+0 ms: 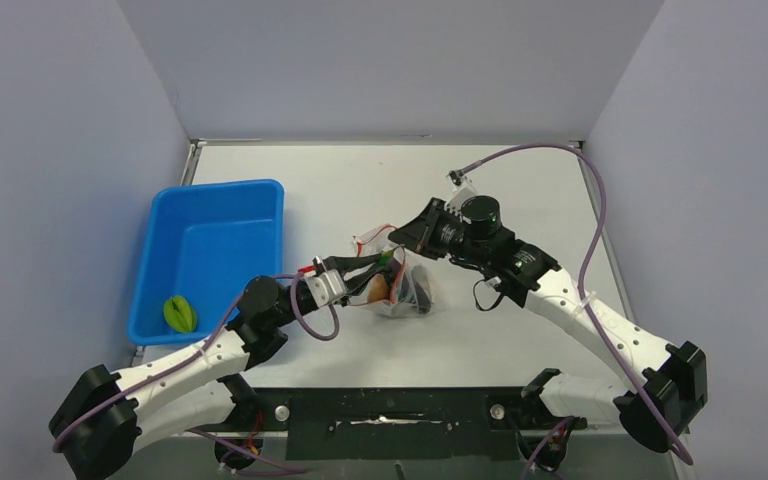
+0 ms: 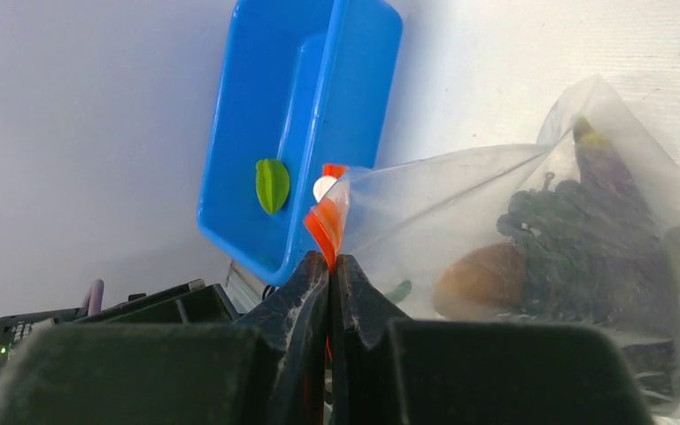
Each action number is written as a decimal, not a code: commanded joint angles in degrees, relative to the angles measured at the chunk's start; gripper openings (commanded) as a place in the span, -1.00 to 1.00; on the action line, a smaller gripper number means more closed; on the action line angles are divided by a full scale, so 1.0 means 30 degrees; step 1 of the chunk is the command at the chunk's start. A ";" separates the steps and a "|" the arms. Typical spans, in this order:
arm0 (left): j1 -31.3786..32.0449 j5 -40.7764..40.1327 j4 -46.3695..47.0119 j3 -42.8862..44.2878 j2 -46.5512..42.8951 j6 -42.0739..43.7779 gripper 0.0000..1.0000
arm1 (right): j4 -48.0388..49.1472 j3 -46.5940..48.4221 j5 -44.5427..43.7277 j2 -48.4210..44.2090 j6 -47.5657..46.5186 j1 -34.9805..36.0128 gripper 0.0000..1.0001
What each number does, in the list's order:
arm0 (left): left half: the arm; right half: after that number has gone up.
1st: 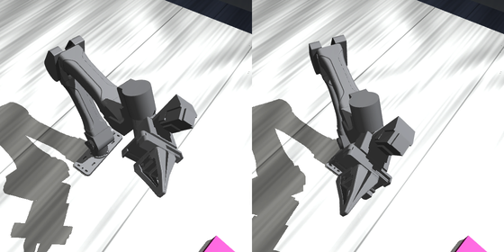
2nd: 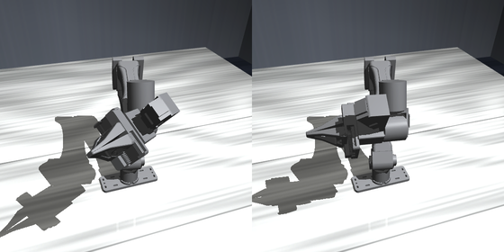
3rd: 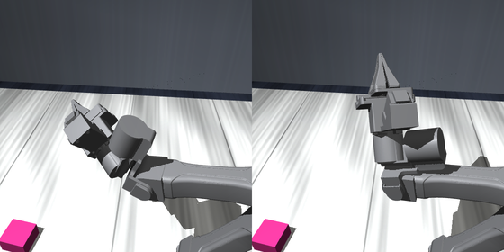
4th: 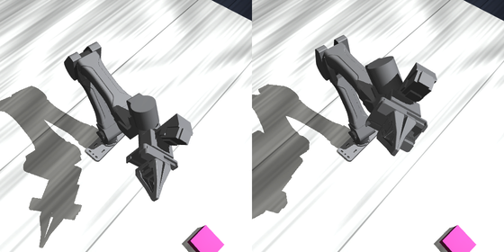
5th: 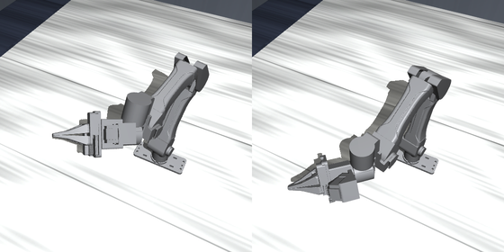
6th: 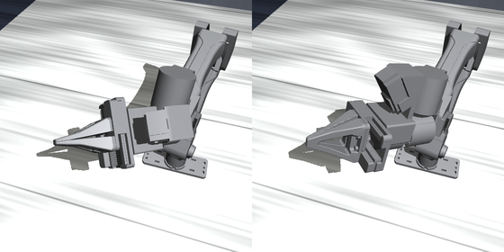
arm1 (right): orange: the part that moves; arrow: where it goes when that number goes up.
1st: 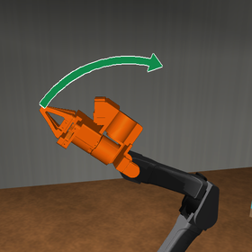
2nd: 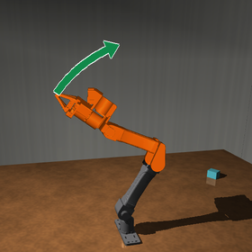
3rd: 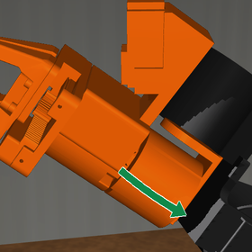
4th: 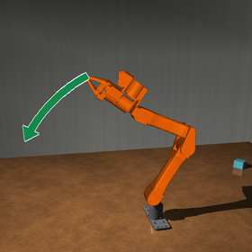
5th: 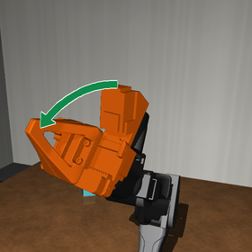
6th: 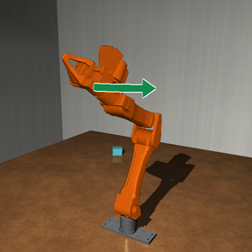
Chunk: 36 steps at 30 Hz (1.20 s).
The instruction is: Place the food in the zip-top bag and seal the zipper
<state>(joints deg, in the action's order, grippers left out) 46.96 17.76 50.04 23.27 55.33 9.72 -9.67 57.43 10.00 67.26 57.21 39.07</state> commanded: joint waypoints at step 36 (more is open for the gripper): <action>0.1357 -0.7731 -0.2506 0.3534 0.0075 -0.8827 -0.95 | 0.0474 0.0858 0.0846 -0.0507 -0.1524 -0.0191 -1.00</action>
<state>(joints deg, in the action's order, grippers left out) 49.50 8.93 41.30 30.00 56.07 -2.63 -13.39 57.84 14.94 67.24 51.07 38.96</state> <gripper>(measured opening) 0.125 0.031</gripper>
